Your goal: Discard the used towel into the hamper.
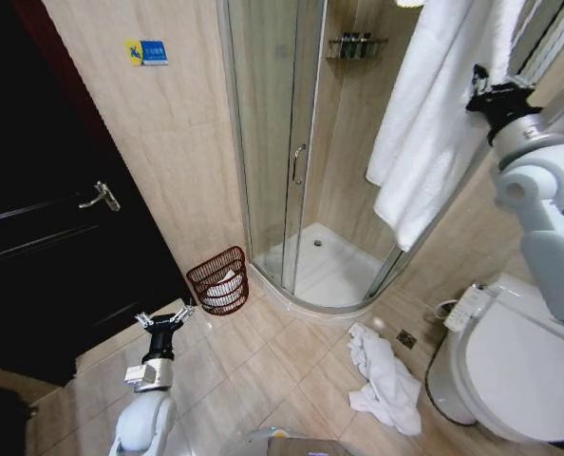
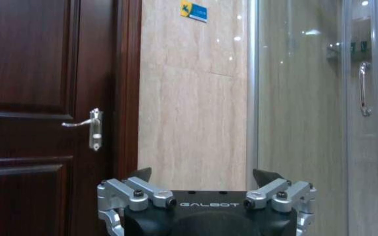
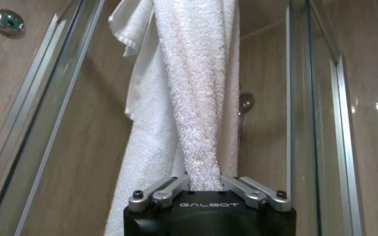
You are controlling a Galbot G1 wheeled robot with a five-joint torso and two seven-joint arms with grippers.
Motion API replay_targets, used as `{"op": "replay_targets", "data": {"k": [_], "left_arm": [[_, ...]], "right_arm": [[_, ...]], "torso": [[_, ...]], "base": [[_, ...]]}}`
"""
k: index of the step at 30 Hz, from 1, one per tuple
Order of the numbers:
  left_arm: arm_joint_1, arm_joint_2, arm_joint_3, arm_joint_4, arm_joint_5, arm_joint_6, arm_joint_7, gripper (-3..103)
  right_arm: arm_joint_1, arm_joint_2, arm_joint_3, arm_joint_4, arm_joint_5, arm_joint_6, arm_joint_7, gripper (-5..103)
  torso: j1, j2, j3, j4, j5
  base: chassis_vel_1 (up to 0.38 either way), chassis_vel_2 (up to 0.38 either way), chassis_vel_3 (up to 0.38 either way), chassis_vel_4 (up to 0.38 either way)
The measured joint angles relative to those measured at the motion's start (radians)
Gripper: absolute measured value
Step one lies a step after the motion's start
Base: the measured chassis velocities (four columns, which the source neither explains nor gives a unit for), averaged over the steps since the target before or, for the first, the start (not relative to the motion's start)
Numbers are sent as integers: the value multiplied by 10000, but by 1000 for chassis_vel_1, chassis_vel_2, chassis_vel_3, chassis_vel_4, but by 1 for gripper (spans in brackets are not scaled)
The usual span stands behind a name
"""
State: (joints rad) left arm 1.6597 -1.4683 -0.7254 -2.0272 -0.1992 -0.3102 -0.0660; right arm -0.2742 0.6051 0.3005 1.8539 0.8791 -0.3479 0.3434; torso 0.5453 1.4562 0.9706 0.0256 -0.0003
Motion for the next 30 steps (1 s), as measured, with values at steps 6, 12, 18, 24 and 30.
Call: {"op": "replay_targets", "data": {"k": [6, 12, 18, 24, 30], "left_arm": [[23, -69, 6, 4, 11, -116, -2, 100], [36, -88, 55, 9, 39, -175, -1, 100], [13, -96, 5, 12, 18, -240, -16, 100], [24, -79, -23, 10, 31, -343, -67, 100], [41, 27, -47, 14, 20, -439, -84, 100]], "right_arm": [[-1270, -82, 867, 497, 36, 32, -41, 4], [-2616, -43, 1607, 889, 31, 139, -102, 4], [-3510, 140, 2045, 1211, -170, 370, -111, 4], [-4136, 440, 2176, 1438, -526, 576, -11, 4], [-4982, 868, 2232, 1671, -1094, 732, 37, 4]], "torso": [[0, 0, -1, -1, 3], [0, -1, 0, -3, 8], [0, -1, 0, -2, 0], [0, 0, 0, -1, 0], [0, -1, -1, -2, 3]], "base": [[0, 0, 0, 0], [0, 0, 0, 0], [0, 0, 0, 0], [0, 0, 0, 0], [0, 0, 0, 0]]}}
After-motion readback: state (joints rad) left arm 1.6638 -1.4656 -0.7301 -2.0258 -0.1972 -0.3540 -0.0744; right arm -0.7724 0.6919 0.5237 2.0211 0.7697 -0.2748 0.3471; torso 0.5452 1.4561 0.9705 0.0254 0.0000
